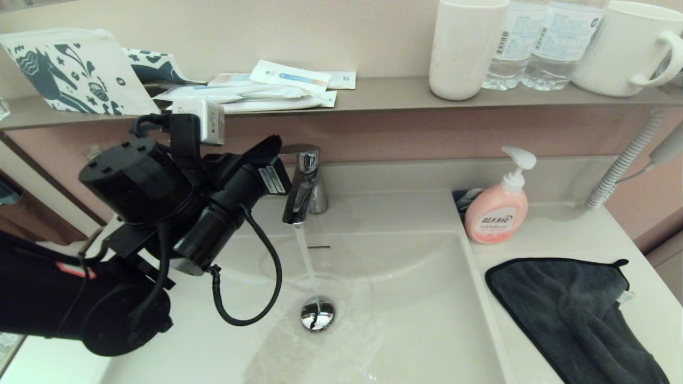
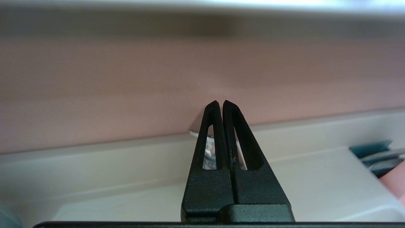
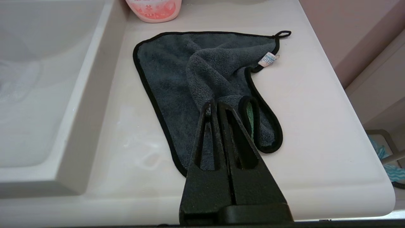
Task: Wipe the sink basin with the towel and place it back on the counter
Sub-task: Turn off the faucet, then pick up the cloth
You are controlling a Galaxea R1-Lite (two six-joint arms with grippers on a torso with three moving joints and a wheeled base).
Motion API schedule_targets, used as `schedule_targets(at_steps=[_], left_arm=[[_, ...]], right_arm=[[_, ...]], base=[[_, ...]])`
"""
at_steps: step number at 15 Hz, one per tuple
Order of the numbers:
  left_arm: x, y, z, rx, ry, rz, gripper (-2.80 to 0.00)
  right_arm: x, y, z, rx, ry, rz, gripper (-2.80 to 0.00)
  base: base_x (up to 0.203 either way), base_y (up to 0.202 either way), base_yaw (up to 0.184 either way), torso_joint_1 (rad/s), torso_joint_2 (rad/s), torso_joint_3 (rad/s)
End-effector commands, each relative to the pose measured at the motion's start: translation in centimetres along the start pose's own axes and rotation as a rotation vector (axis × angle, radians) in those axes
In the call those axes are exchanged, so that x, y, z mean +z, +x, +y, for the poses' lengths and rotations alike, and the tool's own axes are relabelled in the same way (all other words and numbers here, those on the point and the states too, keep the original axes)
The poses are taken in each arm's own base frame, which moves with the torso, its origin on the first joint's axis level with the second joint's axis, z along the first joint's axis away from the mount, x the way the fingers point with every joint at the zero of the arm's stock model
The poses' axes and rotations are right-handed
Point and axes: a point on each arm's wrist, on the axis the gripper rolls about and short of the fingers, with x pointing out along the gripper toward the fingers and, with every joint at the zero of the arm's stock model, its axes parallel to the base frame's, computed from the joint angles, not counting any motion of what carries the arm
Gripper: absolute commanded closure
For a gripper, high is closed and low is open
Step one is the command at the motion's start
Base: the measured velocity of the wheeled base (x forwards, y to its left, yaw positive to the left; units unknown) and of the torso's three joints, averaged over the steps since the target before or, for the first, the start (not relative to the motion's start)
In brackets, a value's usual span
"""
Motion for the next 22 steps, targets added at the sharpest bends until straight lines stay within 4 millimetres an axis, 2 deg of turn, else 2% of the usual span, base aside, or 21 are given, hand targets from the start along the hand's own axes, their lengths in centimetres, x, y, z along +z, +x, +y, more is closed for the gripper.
schedule_targets(at_steps=[1,5,10,12,14,18,22], left_arm=[[-0.9,0.4,-0.2,0.0,0.007,0.019,0.0],[-1.8,0.2,-0.2,0.009,0.01,0.049,0.0],[-2.6,-1.3,-0.1,0.02,0.009,0.044,0.0],[-1.4,-2.1,0.2,0.034,0.0,0.011,0.0],[0.0,-3.6,0.7,0.04,-0.005,-0.007,0.0],[-0.4,-8.5,1.9,0.049,0.018,0.088,0.0],[1.1,-13.5,4.0,0.119,0.028,0.064,0.0]], right_arm=[[0.0,0.0,0.0,0.0,0.0,0.0,0.0],[0.0,0.0,0.0,0.0,0.0,0.001,0.0],[0.0,0.0,0.0,0.0,-0.001,0.001,0.0],[0.0,0.0,0.0,0.0,0.0,0.0,0.0],[0.0,0.0,0.0,0.0,0.0,0.001,0.0],[0.0,0.0,0.0,0.0,0.0,0.001,0.0],[0.0,0.0,0.0,0.0,0.0,0.0,0.0]], base=[[0.0,0.0,0.0,0.0,0.0,0.0],[0.0,0.0,0.0,0.0,0.0,0.0],[0.0,0.0,0.0,0.0,0.0,0.0],[0.0,0.0,0.0,0.0,0.0,0.0],[0.0,0.0,0.0,0.0,0.0,0.0],[0.0,0.0,0.0,0.0,0.0,0.0],[0.0,0.0,0.0,0.0,0.0,0.0]])
